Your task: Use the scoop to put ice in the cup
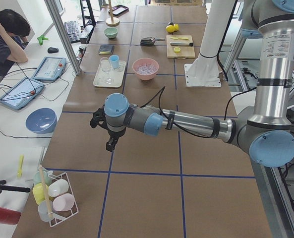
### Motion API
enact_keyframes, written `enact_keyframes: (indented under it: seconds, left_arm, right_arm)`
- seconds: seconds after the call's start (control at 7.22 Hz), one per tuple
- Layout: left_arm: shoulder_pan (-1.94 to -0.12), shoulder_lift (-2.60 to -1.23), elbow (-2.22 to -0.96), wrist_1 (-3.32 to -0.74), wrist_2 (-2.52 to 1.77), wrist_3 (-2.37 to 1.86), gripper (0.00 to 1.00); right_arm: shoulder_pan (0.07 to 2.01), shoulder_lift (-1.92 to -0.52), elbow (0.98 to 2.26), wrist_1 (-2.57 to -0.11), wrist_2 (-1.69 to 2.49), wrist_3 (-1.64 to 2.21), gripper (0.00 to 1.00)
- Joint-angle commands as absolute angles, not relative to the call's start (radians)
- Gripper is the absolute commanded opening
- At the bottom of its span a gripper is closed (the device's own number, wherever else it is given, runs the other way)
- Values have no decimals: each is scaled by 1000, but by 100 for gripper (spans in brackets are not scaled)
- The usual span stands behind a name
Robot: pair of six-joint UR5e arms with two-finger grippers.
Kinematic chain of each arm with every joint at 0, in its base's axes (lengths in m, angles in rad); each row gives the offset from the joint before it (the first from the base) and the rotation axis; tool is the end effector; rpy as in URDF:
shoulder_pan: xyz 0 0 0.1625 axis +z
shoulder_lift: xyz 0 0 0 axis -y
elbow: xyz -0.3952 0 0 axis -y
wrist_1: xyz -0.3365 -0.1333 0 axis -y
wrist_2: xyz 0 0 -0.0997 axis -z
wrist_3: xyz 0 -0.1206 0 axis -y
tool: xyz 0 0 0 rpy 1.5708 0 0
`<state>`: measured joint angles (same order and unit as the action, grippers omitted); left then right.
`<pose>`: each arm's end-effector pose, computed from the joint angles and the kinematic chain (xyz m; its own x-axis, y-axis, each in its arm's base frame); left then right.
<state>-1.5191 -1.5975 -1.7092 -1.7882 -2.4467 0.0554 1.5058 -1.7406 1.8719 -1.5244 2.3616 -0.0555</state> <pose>-0.0166 -0.4653 0.5367 0.6210 0.3702 -0.6908 -0.0824 0.9074 0.4121 0.0228 -0.3822 0.5738 0.6890 -0.2253 0.6888 0.1023 0.9712 0.2153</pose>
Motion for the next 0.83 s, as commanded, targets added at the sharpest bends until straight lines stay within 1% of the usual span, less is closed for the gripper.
enact_keyframes:
  seconds: [0.0,0.14,0.42,0.69]
  left_arm:
    - [-1502,-1611,-1653,-2101,-2442,48,100]
    - [-1493,-1609,-1632,-2152,-2444,46,100]
    - [-1412,-1612,-1647,-2176,-2456,48,100]
    - [-1223,-1655,-1640,-2357,-2444,57,100]
  right_arm:
    - [1494,-1740,1870,-1523,2367,-48,100]
    - [1491,-1740,1870,-1523,2368,-48,100]
    - [1480,-1738,1870,-1523,2367,-44,100]
    - [1476,-1727,1870,-1525,2368,-43,100]
